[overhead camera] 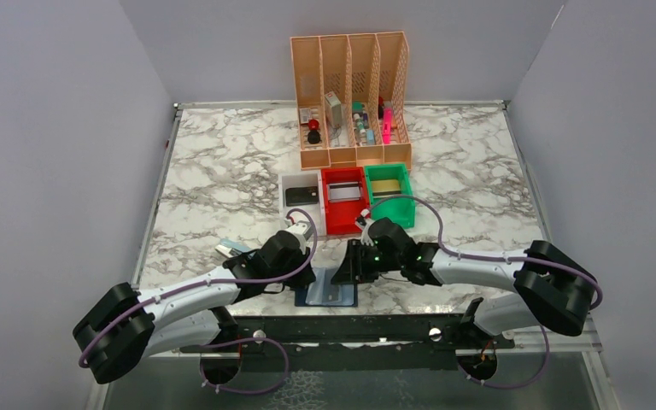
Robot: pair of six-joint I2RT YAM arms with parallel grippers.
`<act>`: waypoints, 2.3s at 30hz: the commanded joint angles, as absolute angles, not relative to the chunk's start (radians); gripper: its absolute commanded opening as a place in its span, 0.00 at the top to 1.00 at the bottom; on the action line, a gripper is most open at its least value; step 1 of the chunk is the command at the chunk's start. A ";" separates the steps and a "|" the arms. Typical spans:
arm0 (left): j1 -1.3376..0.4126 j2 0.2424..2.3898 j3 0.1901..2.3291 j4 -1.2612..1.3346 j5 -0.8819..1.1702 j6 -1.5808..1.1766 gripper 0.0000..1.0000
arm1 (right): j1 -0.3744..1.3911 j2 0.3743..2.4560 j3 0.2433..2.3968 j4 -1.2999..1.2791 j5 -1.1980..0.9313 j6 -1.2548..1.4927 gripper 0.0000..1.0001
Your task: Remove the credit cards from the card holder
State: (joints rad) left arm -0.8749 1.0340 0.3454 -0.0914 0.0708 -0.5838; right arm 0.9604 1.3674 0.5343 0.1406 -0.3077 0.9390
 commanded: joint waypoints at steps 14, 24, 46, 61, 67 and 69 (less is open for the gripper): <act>-0.882 0.941 0.330 -0.110 0.017 -0.617 0.86 | 1.003 1.522 0.695 0.164 -0.326 0.896 0.61; -0.881 0.932 0.332 -0.124 0.008 -0.618 0.86 | 1.020 1.489 0.687 0.042 -0.186 0.885 0.61; -0.880 0.944 0.369 -0.257 -0.073 -0.662 0.43 | 1.038 1.378 0.709 -0.237 0.043 0.913 0.53; -0.881 0.942 0.352 -0.234 -0.018 -0.653 0.60 | 1.071 1.425 0.688 -0.154 -0.019 0.941 0.53; -0.882 0.942 0.347 -0.227 -0.018 -0.652 0.62 | 1.072 1.459 0.688 -0.185 0.003 0.957 0.54; -0.881 0.946 0.345 -0.222 -0.013 -0.651 0.63 | 1.072 1.461 0.679 -0.181 0.003 0.962 0.54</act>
State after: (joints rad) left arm -0.8749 0.9527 0.3561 -0.2413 -0.0368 -0.6479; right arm 1.0653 1.4483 0.6914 -0.1741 -0.0135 0.9379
